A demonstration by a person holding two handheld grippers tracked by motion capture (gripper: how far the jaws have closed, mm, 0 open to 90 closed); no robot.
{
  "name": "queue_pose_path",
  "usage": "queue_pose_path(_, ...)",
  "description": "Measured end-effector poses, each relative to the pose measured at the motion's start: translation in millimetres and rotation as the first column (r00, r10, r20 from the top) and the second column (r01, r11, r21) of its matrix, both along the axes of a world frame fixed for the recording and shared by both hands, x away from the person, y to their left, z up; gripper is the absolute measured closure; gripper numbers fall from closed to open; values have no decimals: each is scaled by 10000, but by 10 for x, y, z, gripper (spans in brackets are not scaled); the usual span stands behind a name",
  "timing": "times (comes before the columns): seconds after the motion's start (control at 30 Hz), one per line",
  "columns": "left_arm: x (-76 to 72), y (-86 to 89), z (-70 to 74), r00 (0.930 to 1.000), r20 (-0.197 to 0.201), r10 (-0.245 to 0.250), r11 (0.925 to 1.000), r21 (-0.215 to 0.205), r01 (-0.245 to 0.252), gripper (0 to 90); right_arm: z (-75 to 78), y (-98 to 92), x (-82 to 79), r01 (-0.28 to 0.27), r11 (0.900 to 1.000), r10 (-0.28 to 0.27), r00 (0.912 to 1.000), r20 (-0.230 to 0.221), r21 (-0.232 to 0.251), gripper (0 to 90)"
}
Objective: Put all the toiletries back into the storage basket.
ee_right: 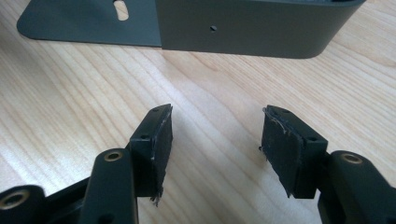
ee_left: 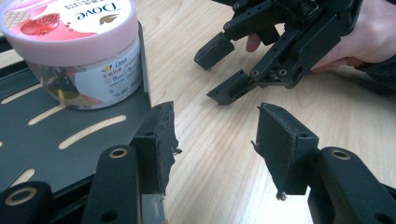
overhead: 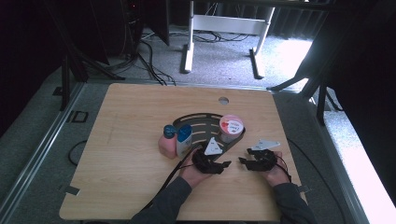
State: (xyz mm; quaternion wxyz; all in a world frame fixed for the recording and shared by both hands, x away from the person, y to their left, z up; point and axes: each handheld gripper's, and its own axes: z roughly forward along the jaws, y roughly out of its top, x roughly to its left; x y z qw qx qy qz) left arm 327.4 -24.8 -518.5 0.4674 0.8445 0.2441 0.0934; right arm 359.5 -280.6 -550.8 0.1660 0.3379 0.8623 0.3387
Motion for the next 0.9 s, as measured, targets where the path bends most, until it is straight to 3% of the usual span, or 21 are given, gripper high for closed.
queue_pose_path(0.17,-39,112,15,9999,-52,158,9997,-180,-158,488,-10,19,-67,-69,10000,68,9999,76,69,428)
queue_pose_path(0.53,-186,440,37,9992,-32,406,9992,-66,-406,501,-33,44,-143,19,9996,-24,9999,151,278,420)
queue_pose_path(0.9,-296,875,117,9919,0,1273,9916,-242,-1273,503,-67,-4,-158,153,9972,-156,9999,32,738,400)
